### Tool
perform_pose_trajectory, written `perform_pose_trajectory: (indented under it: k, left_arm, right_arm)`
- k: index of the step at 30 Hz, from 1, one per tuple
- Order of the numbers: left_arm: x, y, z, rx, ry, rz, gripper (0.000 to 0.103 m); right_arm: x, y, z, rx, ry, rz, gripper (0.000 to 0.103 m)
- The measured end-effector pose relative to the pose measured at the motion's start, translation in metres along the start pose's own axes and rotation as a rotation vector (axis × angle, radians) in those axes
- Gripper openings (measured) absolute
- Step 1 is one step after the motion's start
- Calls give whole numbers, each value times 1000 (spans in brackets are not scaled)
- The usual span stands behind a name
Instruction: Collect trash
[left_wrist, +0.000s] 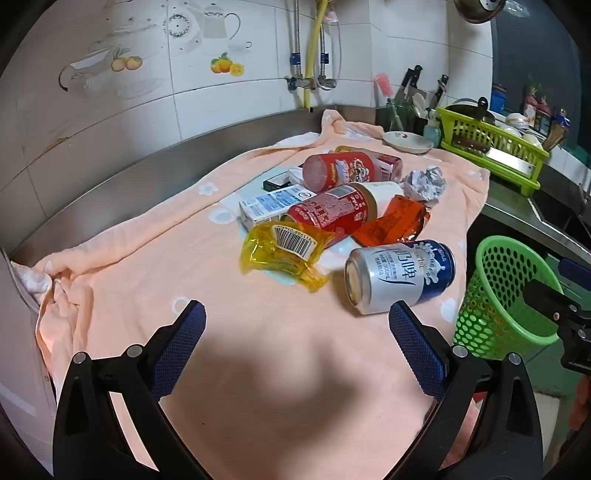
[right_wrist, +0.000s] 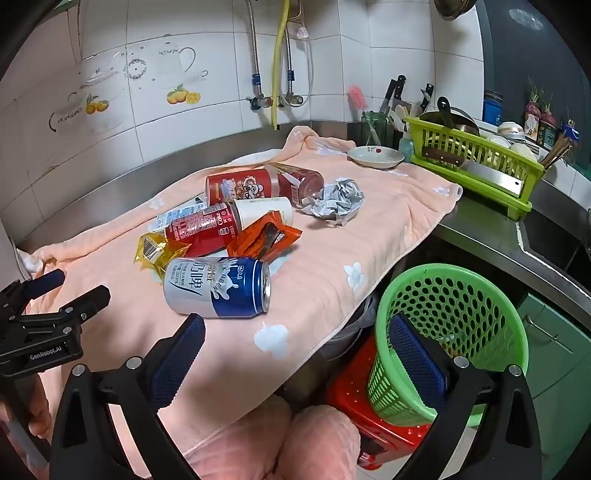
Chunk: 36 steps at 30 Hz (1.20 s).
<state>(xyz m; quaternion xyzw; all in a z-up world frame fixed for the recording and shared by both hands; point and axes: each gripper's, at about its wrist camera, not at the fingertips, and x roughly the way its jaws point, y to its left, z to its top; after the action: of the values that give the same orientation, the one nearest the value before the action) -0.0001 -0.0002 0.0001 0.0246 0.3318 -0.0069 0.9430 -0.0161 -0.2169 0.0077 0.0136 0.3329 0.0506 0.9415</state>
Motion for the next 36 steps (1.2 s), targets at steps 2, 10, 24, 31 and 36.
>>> perform_pose_trajectory:
  k: [2,10,24,31,36]
  left_arm:
    - [-1,0,1,0,-6,10,98]
    - [0,-1,1,-4,-9,2,98]
    - [-3,-2,3,9,-24,5,98]
    - [-5,-1,3,12,-29,6,98]
    - [-8,-2,3,18,-33,5,98]
  right_arm:
    - [0,0,0,-1,0,-1,97]
    - [0,1,0,0,0,-2,97]
    - [0,3,0,1,0,2,97]
    - [-2,2,-1,0,-3,4,97]
    - [0,7,0,-3,-2,2,97]
